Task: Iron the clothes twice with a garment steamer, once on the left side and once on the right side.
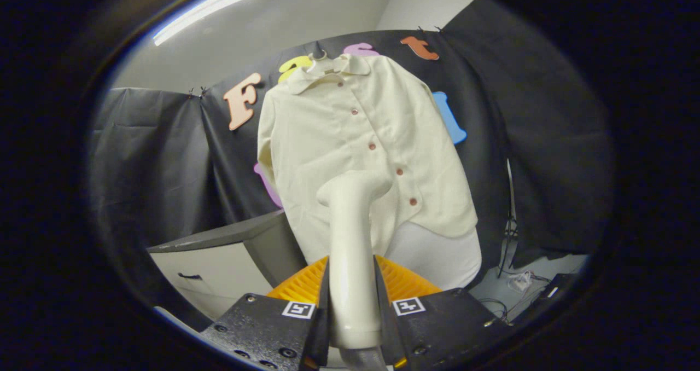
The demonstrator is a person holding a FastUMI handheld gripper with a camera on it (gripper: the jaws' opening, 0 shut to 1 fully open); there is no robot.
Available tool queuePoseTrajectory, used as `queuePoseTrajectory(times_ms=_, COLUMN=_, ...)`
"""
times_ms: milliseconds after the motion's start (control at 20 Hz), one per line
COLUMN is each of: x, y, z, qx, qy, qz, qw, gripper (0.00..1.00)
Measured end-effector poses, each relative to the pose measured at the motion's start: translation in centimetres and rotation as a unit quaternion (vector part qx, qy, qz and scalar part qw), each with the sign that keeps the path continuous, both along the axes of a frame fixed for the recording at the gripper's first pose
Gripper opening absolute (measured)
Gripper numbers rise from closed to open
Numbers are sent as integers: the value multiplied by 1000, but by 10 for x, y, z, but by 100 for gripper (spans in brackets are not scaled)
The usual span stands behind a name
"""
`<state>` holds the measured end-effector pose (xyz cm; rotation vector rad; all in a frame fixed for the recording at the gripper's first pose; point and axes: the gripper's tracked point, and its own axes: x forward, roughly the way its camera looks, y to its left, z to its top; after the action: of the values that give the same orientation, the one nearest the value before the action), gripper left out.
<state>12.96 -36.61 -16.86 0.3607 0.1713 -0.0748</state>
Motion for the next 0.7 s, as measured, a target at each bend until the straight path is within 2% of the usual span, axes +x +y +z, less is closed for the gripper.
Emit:
queuePoseTrajectory(times_ms=350, x=62, y=-43, z=102, qx=-65, qy=-49, qz=-33, qw=996, gripper=37)
queuePoseTrajectory(times_ms=550, x=97, y=-72, z=139, qx=-53, qy=-69, qz=-63, qw=994, gripper=37)
queuePoseTrajectory(times_ms=700, x=118, y=-92, z=165, qx=-67, qy=-92, qz=-87, qw=990, gripper=37)
